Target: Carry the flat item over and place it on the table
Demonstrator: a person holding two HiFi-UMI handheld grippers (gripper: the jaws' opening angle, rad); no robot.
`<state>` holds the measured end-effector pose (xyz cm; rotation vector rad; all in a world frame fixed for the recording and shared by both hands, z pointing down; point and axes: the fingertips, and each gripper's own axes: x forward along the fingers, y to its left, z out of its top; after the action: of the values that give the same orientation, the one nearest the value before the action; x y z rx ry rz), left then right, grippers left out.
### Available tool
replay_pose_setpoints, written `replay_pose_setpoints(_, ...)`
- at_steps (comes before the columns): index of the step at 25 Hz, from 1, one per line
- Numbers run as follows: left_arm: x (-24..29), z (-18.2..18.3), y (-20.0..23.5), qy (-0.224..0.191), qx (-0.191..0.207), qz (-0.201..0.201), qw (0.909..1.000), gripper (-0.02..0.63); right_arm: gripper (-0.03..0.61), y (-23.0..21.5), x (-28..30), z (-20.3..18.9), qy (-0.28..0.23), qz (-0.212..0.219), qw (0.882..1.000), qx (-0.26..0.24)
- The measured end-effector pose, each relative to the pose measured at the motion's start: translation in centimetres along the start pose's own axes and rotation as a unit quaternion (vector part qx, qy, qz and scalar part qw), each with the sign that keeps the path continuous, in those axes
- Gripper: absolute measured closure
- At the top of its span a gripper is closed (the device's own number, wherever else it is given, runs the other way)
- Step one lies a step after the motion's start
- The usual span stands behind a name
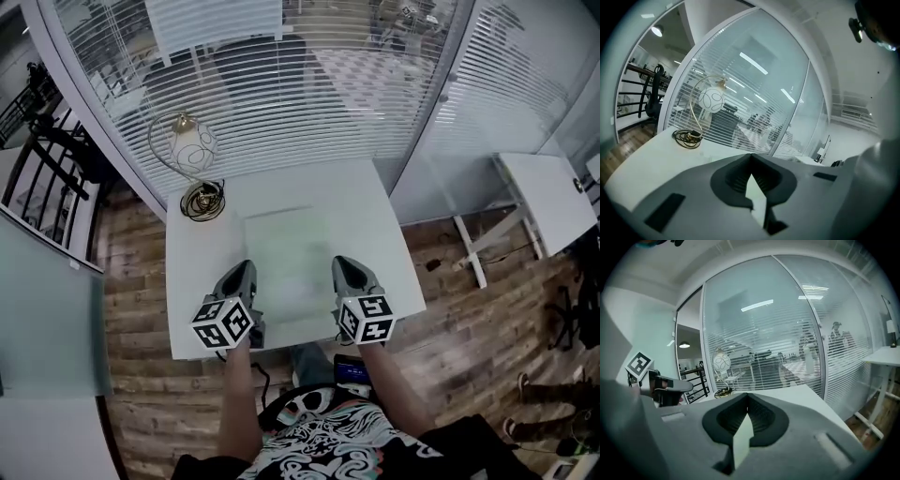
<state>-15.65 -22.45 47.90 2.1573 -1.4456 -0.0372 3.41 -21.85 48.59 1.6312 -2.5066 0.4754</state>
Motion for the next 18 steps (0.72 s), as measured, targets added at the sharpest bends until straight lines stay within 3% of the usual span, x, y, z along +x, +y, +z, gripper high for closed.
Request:
replay_pose_setpoints(4, -0.6, -0.3, -1.8, 0.009, -0.034, -0.053, 0.9979, 0.607, 0.574, 0.4, -0.9, 0.5, 0.000, -0.014, 1.000, -0.020)
replay_pose_setpoints(14, -2.4, 0.7, -0.3, -0.012, 0.036, 0.021, 0.9990, 0.607, 0.574, 0.9, -1.6, 0.6, 0.001, -0.018, 1.000, -0.020)
replay_pose_setpoints(18, -2.2, 0.3, -0.7, -0.007, 0.004, -0.002, 1.0000, 0.607, 0.574, 0.8, -1.7, 0.5, 0.003, -0.019, 1.000, -0.017)
